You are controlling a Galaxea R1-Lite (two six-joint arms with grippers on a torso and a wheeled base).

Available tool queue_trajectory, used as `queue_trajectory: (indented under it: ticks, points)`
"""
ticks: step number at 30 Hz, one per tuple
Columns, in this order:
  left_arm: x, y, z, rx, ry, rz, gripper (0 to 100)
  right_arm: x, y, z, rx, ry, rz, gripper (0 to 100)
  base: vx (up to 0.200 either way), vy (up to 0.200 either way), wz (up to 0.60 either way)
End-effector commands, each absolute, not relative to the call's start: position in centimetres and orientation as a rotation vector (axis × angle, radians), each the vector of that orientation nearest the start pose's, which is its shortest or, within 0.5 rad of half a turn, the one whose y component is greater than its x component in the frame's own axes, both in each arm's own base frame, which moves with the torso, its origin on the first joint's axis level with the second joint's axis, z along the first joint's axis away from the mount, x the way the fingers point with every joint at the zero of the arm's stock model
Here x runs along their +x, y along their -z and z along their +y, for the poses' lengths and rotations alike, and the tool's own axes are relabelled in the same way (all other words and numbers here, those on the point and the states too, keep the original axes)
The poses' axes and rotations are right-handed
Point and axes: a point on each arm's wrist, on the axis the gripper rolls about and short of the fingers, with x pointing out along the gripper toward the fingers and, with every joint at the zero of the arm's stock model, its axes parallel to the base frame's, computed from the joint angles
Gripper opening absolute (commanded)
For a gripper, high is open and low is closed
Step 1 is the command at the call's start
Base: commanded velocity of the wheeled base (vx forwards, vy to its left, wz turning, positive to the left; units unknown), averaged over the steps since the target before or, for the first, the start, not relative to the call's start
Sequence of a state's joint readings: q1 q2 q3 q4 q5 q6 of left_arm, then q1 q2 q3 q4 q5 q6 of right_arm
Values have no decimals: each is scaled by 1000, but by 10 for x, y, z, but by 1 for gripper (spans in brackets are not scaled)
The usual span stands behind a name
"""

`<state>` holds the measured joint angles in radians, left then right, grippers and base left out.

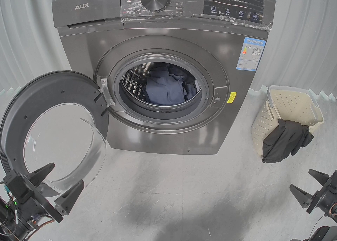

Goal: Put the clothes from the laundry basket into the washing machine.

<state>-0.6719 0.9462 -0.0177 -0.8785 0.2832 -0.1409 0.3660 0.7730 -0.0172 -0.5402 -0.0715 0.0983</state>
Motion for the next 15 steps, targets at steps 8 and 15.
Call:
queue_trajectory:
  ticks: [8, 15]
  points:
    - [29, -123, -9, -122, 216, 58, 100, 3, -101, -1, 85, -147, 77, 100, 0, -125, 0]
    - [18, -118, -2, -120, 140, 26, 100, -2, -96, -2, 86, -89, 68, 100, 0, -200, 0]
